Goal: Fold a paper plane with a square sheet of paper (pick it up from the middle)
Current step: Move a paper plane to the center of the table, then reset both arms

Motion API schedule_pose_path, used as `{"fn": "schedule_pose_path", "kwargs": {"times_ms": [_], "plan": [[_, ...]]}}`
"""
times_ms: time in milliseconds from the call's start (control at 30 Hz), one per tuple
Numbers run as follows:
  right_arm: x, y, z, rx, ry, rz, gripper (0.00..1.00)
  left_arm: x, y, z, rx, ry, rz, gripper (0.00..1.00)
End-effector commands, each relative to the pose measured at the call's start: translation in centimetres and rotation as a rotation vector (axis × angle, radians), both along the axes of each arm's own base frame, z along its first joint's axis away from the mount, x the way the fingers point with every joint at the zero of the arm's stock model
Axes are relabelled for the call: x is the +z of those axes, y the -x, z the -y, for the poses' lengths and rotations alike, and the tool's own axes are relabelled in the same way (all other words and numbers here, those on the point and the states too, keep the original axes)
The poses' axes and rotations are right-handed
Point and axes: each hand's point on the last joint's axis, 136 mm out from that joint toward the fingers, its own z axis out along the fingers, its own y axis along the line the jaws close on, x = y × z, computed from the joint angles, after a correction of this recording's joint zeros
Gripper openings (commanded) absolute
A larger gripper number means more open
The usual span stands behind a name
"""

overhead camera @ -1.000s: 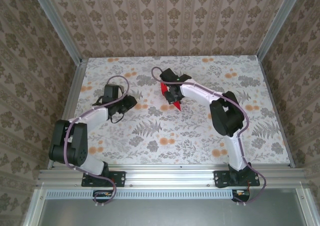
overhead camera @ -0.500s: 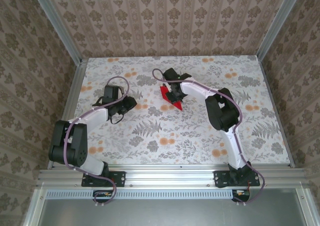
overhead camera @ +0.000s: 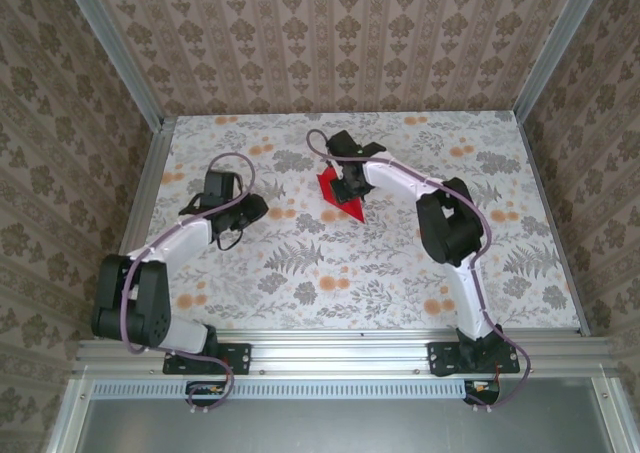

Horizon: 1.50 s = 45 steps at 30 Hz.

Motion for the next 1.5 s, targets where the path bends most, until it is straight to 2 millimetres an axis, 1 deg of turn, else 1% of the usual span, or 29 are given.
{"fn": "schedule_pose_path", "kwargs": {"times_ms": [0,33,67,100,133,167,233,267,300,333,400,433,467,500,533,567,600,667,733,867,933,1033,1100,1167,1233,1300,1367,1467], "plan": [[8.8,-0.2,1.4,-0.094,-0.092,0.153,0.5,3.4,-0.3,-2.3,0.03,-0.137,0.076,0.32],[10.2,-0.2,2.3,-0.129,-0.101,0.182,0.54,4.1,-0.3,-3.0,0.043,-0.17,0.091,0.34],[11.1,-0.2,3.2,-0.161,-0.111,0.204,0.56,4.8,-0.3,-3.6,0.056,-0.201,0.104,0.36],[12.5,-0.1,4.2,-0.196,-0.128,0.241,0.58,5.6,-0.3,-4.1,0.066,-0.227,0.121,0.39],[13.4,0.0,5.2,-0.227,-0.141,0.271,0.61,6.4,-0.3,-4.7,0.081,-0.254,0.14,0.41],[14.8,0.2,6.2,-0.252,-0.161,0.316,0.64,7.1,-0.3,-5.2,0.094,-0.279,0.155,0.42],[17.4,0.7,8.8,-0.312,-0.181,0.423,0.72,8.4,-0.3,-6.7,0.139,-0.338,0.186,0.47],[18.3,0.9,10.0,-0.331,-0.182,0.469,0.76,8.8,-0.2,-7.4,0.16,-0.361,0.197,0.51],[19.5,1.1,11.4,-0.355,-0.182,0.534,0.8,9.4,-0.2,-8.3,0.187,-0.387,0.21,0.57],[20.0,1.5,13.0,-0.383,-0.163,0.587,0.85,9.8,-0.2,-9.1,0.21,-0.41,0.22,0.64],[20.2,2.3,16.0,-0.442,-0.135,0.655,0.98,10.3,0.0,-10.8,0.26,-0.453,0.238,0.73],[20.1,2.7,17.6,-0.474,-0.13,0.674,1.0,10.6,-0.1,-11.5,0.271,-0.47,0.254,0.77],[20.4,3.3,18.9,-0.507,-0.132,0.699,1.0,10.7,-0.1,-12.1,0.282,-0.489,0.262,0.8],[19.8,3.7,20.4,-0.542,-0.123,0.705,1.0,10.7,-0.1,-12.8,0.297,-0.509,0.266,0.84],[19.4,4.3,21.8,-0.581,-0.117,0.712,1.0,10.6,-0.1,-13.5,0.305,-0.524,0.27,0.9],[18.9,4.7,23.0,-0.616,-0.108,0.719,1.0,10.5,-0.1,-14.0,0.32,-0.534,0.278,0.96],[18.6,5.2,24.2,-0.649,-0.104,0.735,1.0,10.4,0.0,-14.7,0.342,-0.546,0.288,1.0],[17.5,6.2,26.1,-0.708,-0.072,0.757,1.0,9.8,0.2,-16.0,0.376,-0.559,0.297,1.0],[15.9,7.5,28.1,-0.78,-0.032,0.779,1.0,9.2,0.5,-17.5,0.421,-0.585,0.301,1.0],[13.3,9.5,29.5,-0.805,-0.006,0.855,1.0,7.8,1.6,-20.0,0.498,-0.693,0.282,1.0],[12.3,10.3,30.0,-0.811,-0.002,0.899,1.0,6.8,1.6,-20.1,0.48,-0.716,0.283,1.0],[10.5,10.9,30.4,-0.788,0.047,0.916,1.0,5.0,1.1,-19.4,0.417,-0.731,0.321,1.0],[9.1,10.7,30.6,-0.774,0.084,0.887,1.0,4.4,0.7,-18.9,0.38,-0.728,0.361,1.0],[7.8,10.1,30.2,-0.733,0.095,0.859,1.0,3.6,0.4,-18.3,0.338,-0.731,0.408,1.0],[7.1,9.5,29.6,-0.702,0.073,0.862,1.0,3.2,0.2,-17.6,0.289,-0.729,0.457,1.0],[6.3,8.9,29.1,-0.675,0.051,0.863,1.0,3.2,-0.3,-16.7,0.227,-0.725,0.512,1.0],[6.2,8.1,28.4,-0.64,0.022,0.883,1.0,3.3,-0.7,-15.5,0.168,-0.711,0.577,1.0],[6.5,7.3,27.5,-0.588,-0.024,0.914,1.0,3.0,-1.4,-14.4,0.108,-0.687,0.634,1.0]]}}
